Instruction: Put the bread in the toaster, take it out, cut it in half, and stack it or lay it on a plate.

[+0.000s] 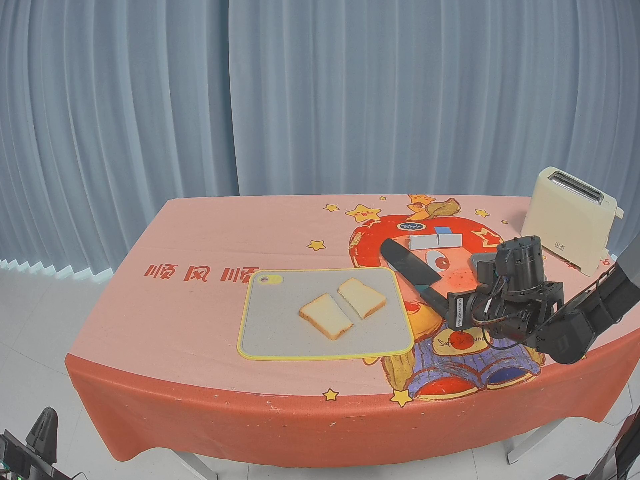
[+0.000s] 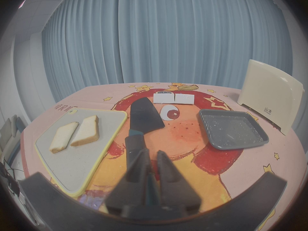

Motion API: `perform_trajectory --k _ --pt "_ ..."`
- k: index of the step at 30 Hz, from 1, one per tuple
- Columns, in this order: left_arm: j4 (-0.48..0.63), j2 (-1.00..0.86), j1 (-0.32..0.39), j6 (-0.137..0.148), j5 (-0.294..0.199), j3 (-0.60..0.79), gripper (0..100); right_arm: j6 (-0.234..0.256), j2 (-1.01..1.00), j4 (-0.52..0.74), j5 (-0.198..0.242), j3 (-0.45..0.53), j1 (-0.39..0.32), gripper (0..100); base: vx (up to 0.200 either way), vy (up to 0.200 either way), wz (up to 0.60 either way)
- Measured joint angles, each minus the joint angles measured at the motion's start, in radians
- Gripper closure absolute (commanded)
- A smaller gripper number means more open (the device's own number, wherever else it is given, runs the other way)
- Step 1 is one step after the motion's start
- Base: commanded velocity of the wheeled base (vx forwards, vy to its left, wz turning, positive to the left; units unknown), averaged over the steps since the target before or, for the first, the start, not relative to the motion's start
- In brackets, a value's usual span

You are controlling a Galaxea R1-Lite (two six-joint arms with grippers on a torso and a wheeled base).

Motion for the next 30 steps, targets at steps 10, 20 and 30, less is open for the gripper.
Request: perform_trajectory --k 10,20,30 --pt "0.0 0.0 0.0 0.0 0.0 0.0 100 0.004 -0.007 -0.112 -0.002 -0.002 0.004 100 0.0 0.0 0.0" --pt "0.0 0.0 0.0 0.0 0.0 0.0 100 -0.016 -0.066 -0.144 -0.005 0.036 0.024 0 0.0 0.0 0.0" --pt "0.0 0.0 0.0 0.0 0.0 0.0 100 -0.021 -0.04 -0.153 0.015 0.055 0.029 0 0.0 0.0 0.0"
